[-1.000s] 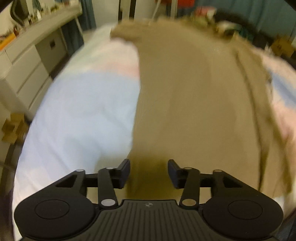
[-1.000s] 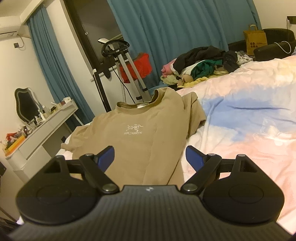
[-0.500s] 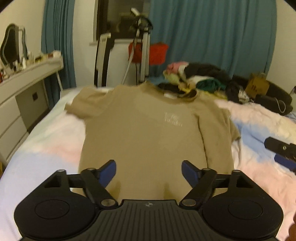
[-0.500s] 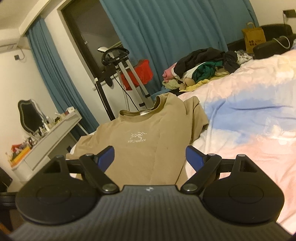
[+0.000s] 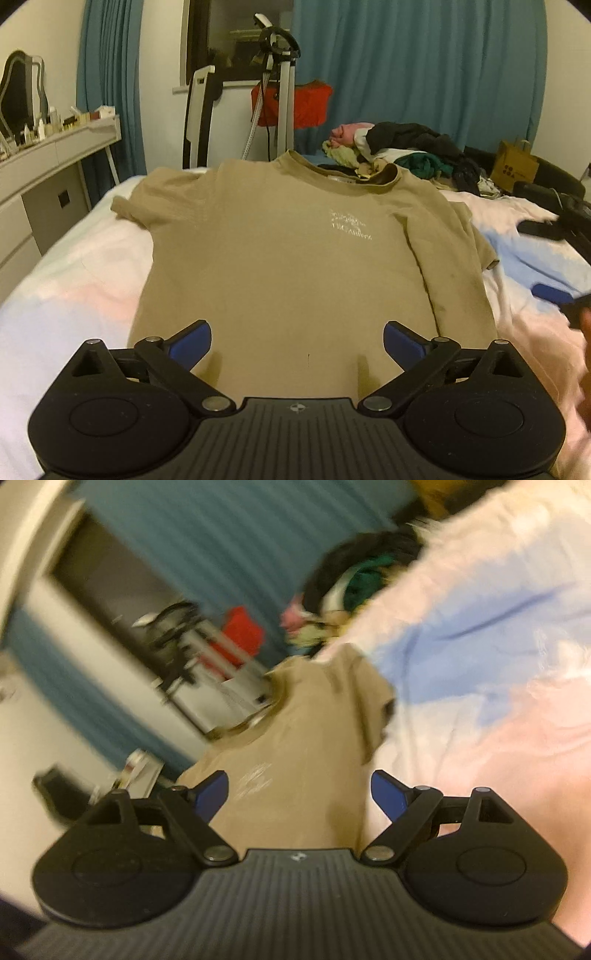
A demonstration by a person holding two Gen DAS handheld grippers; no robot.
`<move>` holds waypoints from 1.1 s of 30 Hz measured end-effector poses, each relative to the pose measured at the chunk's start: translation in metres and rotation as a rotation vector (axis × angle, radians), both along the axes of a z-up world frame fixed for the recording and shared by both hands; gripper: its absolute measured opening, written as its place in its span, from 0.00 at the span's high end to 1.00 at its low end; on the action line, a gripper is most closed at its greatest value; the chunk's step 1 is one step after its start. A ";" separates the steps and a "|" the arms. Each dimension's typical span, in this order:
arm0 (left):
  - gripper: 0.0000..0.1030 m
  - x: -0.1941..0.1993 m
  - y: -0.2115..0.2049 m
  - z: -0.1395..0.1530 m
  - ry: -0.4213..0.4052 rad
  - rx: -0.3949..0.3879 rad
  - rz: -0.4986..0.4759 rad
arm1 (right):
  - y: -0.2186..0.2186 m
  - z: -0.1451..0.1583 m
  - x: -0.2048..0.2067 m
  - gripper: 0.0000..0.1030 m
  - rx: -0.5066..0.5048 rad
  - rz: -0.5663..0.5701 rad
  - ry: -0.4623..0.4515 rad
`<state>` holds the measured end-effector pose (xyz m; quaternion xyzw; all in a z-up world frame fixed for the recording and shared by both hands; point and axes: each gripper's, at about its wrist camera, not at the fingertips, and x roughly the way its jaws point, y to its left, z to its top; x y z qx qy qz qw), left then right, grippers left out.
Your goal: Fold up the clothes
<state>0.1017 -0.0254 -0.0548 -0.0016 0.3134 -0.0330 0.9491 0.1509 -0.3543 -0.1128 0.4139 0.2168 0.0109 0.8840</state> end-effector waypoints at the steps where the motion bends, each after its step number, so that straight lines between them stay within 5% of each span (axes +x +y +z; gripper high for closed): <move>1: 0.02 0.004 0.001 -0.003 0.010 -0.002 -0.003 | -0.006 -0.004 0.011 0.15 0.027 -0.023 0.013; 8: 0.02 0.031 0.004 -0.030 0.058 -0.013 -0.001 | -0.031 -0.063 0.092 0.15 0.251 -0.142 0.084; 17: 0.02 0.060 0.012 -0.047 0.067 -0.090 -0.001 | -0.036 -0.079 0.151 0.20 0.295 -0.239 -0.029; 20: 0.02 0.061 0.015 -0.048 0.063 -0.114 0.013 | -0.045 -0.083 0.165 0.52 0.337 -0.283 -0.059; 22: 0.02 0.061 0.017 -0.049 0.059 -0.129 0.022 | -0.051 -0.084 0.175 0.92 0.355 -0.307 -0.074; 33: 0.02 0.059 0.022 -0.043 0.028 -0.153 0.048 | -0.088 0.005 0.165 0.95 -0.148 -0.316 -0.246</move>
